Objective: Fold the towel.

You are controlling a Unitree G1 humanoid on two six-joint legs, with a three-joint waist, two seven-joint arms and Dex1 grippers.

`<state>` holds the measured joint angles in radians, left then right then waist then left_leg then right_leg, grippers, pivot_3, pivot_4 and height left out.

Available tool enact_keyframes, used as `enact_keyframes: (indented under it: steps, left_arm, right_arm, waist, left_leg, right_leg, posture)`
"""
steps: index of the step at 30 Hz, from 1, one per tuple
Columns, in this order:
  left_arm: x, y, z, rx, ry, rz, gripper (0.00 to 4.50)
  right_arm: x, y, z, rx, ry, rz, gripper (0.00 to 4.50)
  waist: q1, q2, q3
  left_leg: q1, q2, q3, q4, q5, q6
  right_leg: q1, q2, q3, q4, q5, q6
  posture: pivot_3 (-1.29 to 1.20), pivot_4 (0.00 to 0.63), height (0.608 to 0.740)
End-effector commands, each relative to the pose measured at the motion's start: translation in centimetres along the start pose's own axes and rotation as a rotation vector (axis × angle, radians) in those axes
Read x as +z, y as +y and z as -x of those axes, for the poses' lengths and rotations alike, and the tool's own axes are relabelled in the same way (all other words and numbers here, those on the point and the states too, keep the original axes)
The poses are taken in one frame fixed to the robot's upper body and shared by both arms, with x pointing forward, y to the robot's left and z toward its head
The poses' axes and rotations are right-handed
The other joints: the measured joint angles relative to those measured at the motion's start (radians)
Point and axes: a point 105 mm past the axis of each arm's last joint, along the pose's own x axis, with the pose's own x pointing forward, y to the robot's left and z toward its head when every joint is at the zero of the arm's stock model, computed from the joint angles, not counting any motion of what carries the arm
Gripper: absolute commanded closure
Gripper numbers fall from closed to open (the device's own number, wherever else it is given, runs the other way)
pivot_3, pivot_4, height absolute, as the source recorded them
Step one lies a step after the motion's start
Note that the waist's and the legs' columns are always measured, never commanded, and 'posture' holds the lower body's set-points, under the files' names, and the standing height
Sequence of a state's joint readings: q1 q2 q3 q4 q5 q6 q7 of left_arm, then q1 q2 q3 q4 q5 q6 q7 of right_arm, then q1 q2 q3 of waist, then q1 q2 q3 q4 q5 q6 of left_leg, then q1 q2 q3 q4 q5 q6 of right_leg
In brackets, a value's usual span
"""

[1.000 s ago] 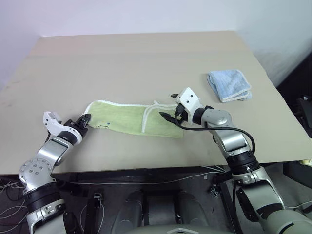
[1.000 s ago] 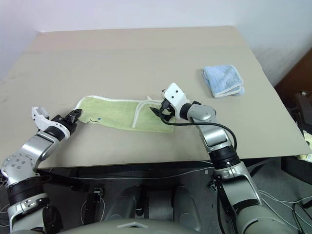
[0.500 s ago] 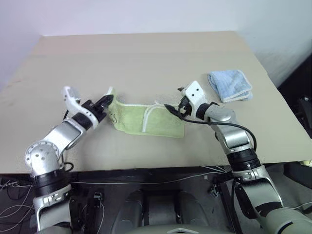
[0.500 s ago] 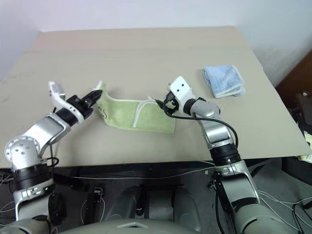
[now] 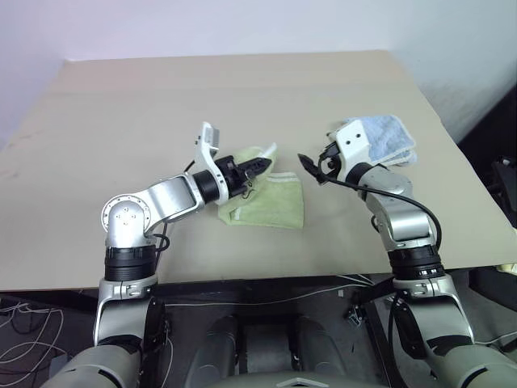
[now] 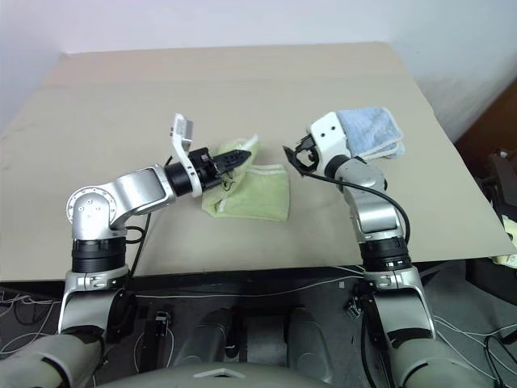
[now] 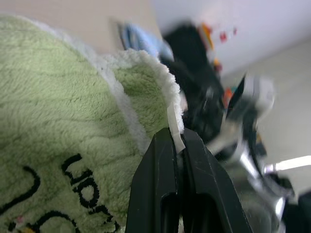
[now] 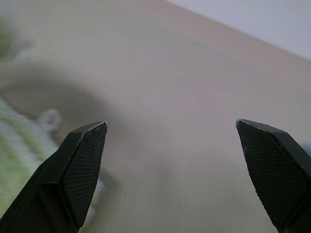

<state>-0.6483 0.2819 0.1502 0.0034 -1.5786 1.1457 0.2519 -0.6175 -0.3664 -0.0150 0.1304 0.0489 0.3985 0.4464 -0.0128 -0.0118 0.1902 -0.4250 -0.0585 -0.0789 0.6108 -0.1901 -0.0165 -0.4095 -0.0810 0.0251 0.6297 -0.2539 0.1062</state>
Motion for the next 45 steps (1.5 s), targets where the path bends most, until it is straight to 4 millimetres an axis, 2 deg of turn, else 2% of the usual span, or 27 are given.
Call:
enact_keyframes:
  steps: [1, 6, 10, 14, 17, 20, 24, 27, 30, 37, 39, 41, 42, 45]
  left_arm:
    - [-0.1, 0.1, -0.3, -0.017, 0.051, -0.041, 4.47]
    - [-1.4, 0.7, -2.3, -0.024, 0.149, -0.065, 4.47]
    - [-2.7, 0.2, -4.0, -0.087, 0.206, -0.149, 4.47]
    - [-3.7, -0.8, -5.4, -0.157, 0.244, -0.151, 4.47]
    - [-4.6, -0.6, -5.6, -0.162, 0.283, -0.191, 4.47]
    - [-5.8, 1.0, -5.4, -0.117, 0.313, -0.276, 4.47]
    - [-5.4, 1.5, -5.2, -0.145, 0.250, -0.274, 4.47]
    - [-4.9, 1.4, -5.1, -0.157, 0.214, -0.283, 3.76]
    - [-4.5, 0.5, -4.6, -0.214, 0.193, -0.298, 2.81]
    - [-1.2, -2.3, -2.2, -0.372, 0.028, -0.468, 0.42]
    - [0.8, -3.3, -0.7, -0.421, -0.066, -0.528, 0.42]
    - [2.9, -3.4, 0.4, -0.409, -0.163, -0.583, 0.42]
    - [3.6, -2.9, 0.9, -0.379, -0.193, -0.638, 0.39]
    - [3.8, -0.7, 2.7, -0.329, -0.168, -0.765, 1.00]
  right_arm:
    - [1.5, -2.2, 1.0, -0.109, -0.058, -0.026, 0.00]
    - [0.8, -4.1, 1.8, -0.229, -0.041, -0.065, 0.00]
    - [0.6, -4.0, 1.9, -0.251, -0.038, -0.070, 0.00]
    - [0.3, -3.7, 2.1, -0.254, -0.029, -0.045, 0.00]
    - [0.1, -3.6, 2.2, -0.262, -0.023, -0.040, 0.00]
    - [-0.1, -3.7, 2.3, -0.271, -0.018, -0.041, 0.00]
    - [-0.2, -3.6, 2.4, -0.274, -0.014, -0.031, 0.00]
    - [-0.5, -3.7, 2.4, -0.276, -0.006, -0.019, 0.00]
    - [-0.5, -3.8, 2.3, -0.278, -0.007, -0.020, 0.00]
    - [0.5, -3.7, 1.6, -0.259, -0.045, -0.067, 0.00]
    - [1.0, -3.2, 1.4, -0.211, -0.047, -0.132, 0.00]
    - [1.7, -2.3, 1.3, -0.148, -0.056, -0.168, 0.00]
    - [2.3, -1.7, 1.2, -0.113, -0.072, -0.189, 0.19]
    - [4.7, 1.3, 1.2, 0.045, -0.150, -0.261, 0.95]
  waist:
    - [0.000, 0.000, 0.000]
    - [0.003, 0.000, 0.000]
    - [0.001, 0.000, 0.000]
    - [0.000, 0.000, 0.000]
    - [-0.003, 0.000, 0.000]
    - [-0.003, 0.000, 0.000]
    - [0.000, 0.001, 0.001]
    - [0.000, 0.001, 0.000]
    - [0.000, 0.001, 0.001]
    - [-0.002, 0.001, 0.001]
    - [-0.005, 0.001, 0.001]
    - [-0.003, 0.001, 0.001]
    - [-0.002, 0.001, 0.001]
    - [-0.007, 0.002, 0.001]
  left_leg:
    - [0.000, 0.000, 0.000, 0.000, 0.000, 0.000]
    - [0.000, 0.000, 0.000, 0.001, 0.000, 0.000]
    - [0.000, -0.001, 0.001, 0.000, 0.000, 0.000]
    - [0.000, 0.000, 0.001, 0.000, 0.000, 0.000]
    - [0.000, 0.000, 0.001, 0.000, 0.000, 0.000]
    - [0.000, 0.000, 0.001, 0.000, 0.000, 0.000]
    - [-0.001, 0.000, 0.001, 0.000, 0.000, 0.000]
    - [-0.001, 0.000, 0.000, 0.000, 0.000, 0.000]
    - [-0.001, 0.000, 0.000, 0.000, 0.000, 0.000]
    - [0.000, 0.000, 0.000, 0.000, 0.000, 0.000]
    - [0.000, 0.000, 0.001, 0.000, 0.000, 0.000]
    - [0.000, 0.001, 0.000, 0.000, 0.000, 0.000]
    - [0.000, 0.001, 0.000, 0.000, 0.000, 0.000]
    - [0.000, 0.001, 0.001, -0.001, 0.000, 0.000]
  right_leg:
    - [0.000, 0.000, 0.000, 0.000, 0.000, 0.000]
    - [0.000, 0.000, 0.000, 0.000, 0.000, 0.000]
    - [0.001, 0.000, 0.000, -0.001, 0.000, 0.000]
    - [0.000, 0.000, 0.000, -0.001, 0.000, 0.000]
    - [0.000, 0.000, 0.000, -0.001, 0.000, 0.000]
    - [0.000, 0.000, 0.000, -0.001, 0.000, 0.000]
    - [0.000, 0.000, 0.000, -0.001, 0.000, 0.000]
    - [0.000, 0.000, 0.000, -0.001, 0.000, 0.000]
    - [0.000, -0.001, 0.000, -0.001, 0.000, 0.000]
    - [0.000, 0.000, 0.000, -0.001, 0.000, 0.000]
    - [0.000, 0.000, 0.000, -0.001, 0.000, 0.000]
    - [0.000, 0.000, 0.000, -0.001, 0.000, 0.000]
    - [0.000, 0.000, 0.000, -0.001, 0.000, 0.000]
    - [-0.001, 0.000, 0.000, -0.001, 0.000, 0.000]
  posture:
    - [0.00, 0.150, 0.740]
    - [0.00, 0.150, 0.740]
    - [0.00, 0.150, 0.740]
    - [0.00, 0.150, 0.740]
    - [0.00, 0.150, 0.740]
    - [0.00, 0.150, 0.740]
    - [0.00, 0.150, 0.740]
    - [0.00, 0.150, 0.740]
    - [0.00, 0.150, 0.740]
    - [0.00, 0.150, 0.740]
    - [0.00, 0.150, 0.740]
    - [0.00, 0.150, 0.740]
    - [0.00, 0.150, 0.740]
    - [0.00, 0.150, 0.740]
